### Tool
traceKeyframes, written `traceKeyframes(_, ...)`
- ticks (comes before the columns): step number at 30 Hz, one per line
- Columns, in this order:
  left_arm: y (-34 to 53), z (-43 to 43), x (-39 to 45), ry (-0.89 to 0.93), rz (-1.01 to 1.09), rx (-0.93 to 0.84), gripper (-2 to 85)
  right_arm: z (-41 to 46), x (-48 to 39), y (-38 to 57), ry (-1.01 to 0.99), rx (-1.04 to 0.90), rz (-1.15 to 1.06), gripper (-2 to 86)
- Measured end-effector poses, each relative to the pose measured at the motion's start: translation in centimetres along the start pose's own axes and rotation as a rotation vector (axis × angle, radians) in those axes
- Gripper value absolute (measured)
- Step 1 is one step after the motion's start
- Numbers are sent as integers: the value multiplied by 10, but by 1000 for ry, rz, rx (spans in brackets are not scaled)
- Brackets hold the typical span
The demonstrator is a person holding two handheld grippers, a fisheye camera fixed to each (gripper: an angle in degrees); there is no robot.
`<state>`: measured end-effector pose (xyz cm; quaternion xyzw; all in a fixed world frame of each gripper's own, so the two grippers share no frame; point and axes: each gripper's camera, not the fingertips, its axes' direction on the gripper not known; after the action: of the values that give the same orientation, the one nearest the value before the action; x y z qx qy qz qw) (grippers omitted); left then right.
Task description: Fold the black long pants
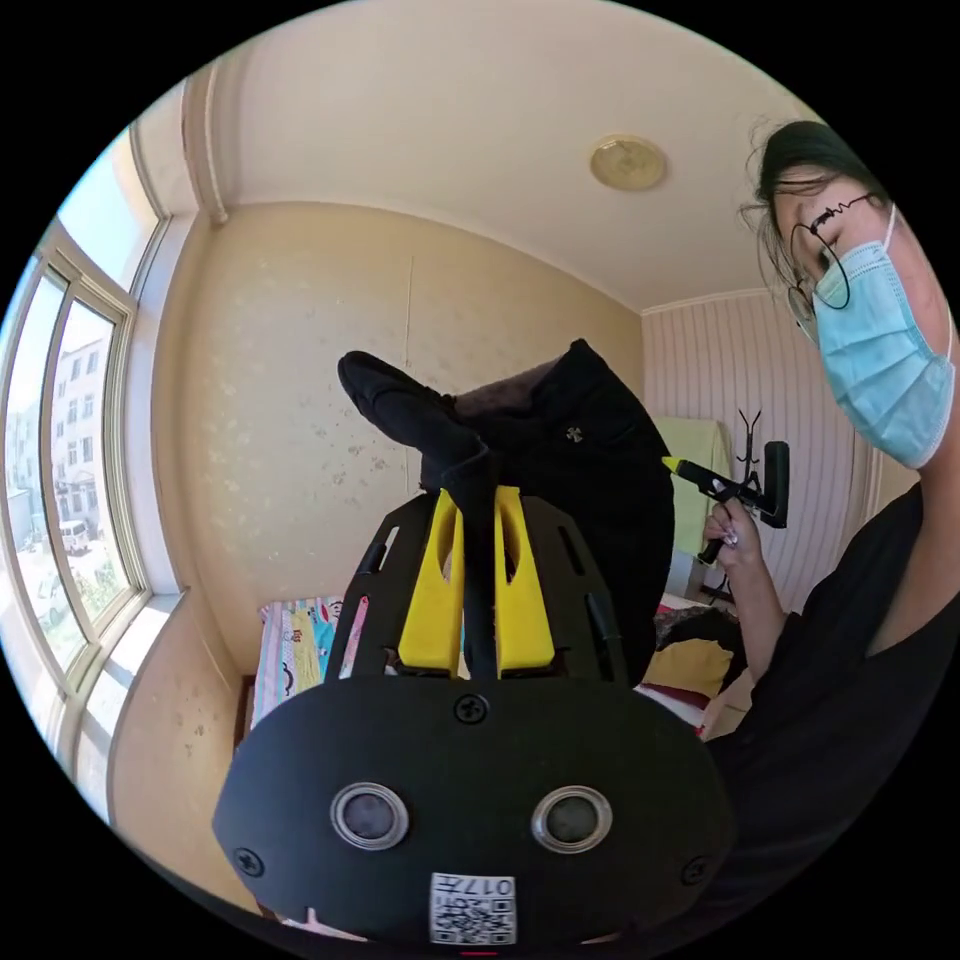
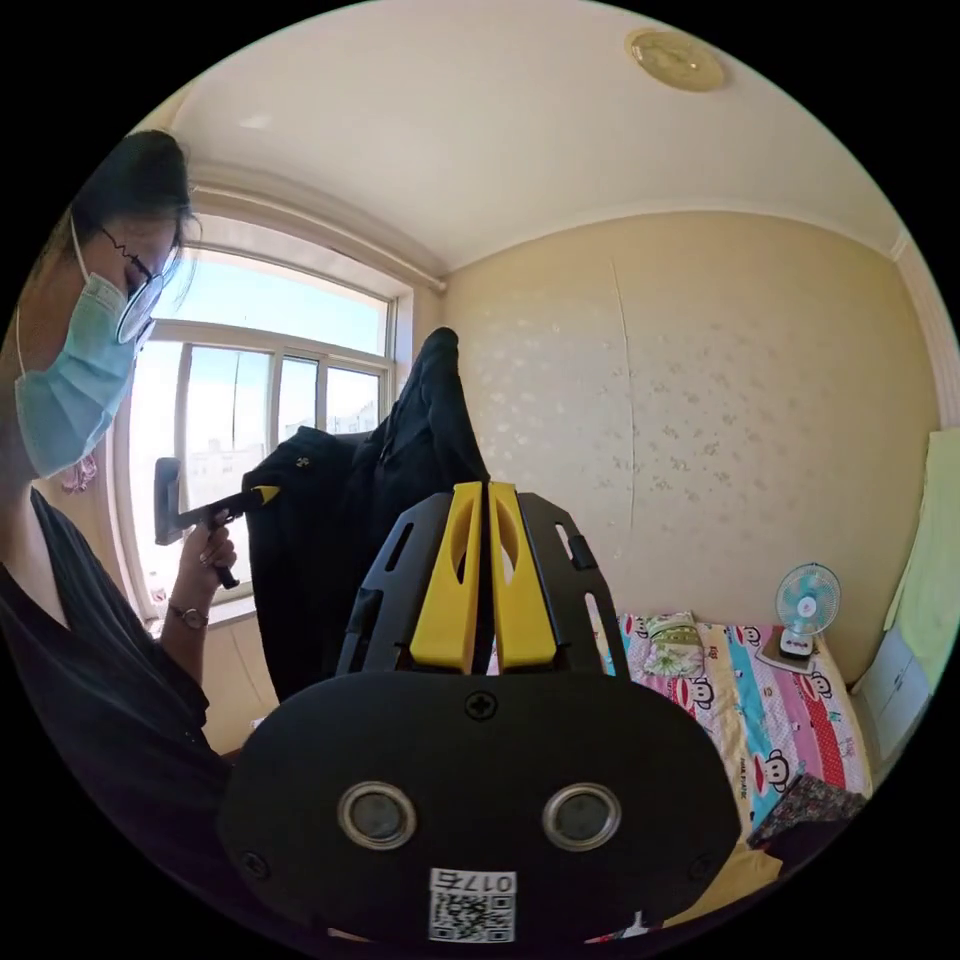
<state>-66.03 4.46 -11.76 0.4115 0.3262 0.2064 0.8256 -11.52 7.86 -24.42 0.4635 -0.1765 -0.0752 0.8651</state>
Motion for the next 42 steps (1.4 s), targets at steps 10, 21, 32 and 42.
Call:
traceKeyframes(10, -6, 302, -79, 49, -249, -354, 50, 157, 170, 51, 104, -400, 177, 14)
traceKeyframes(21, 351, 600, -105, -60, -595, -1064, 95, 371, 367, 416, 272, -1065, 515, 48)
traceKeyframes(32, 633, 451, -27, 37, -843, -1477, 159, 138, 339, 730, 26, -1447, 750, 130)
traceKeyframes(42, 574, 443, -35, 377, -1011, -1396, 38, 69, 374, 718, -444, -1176, 996, 42)
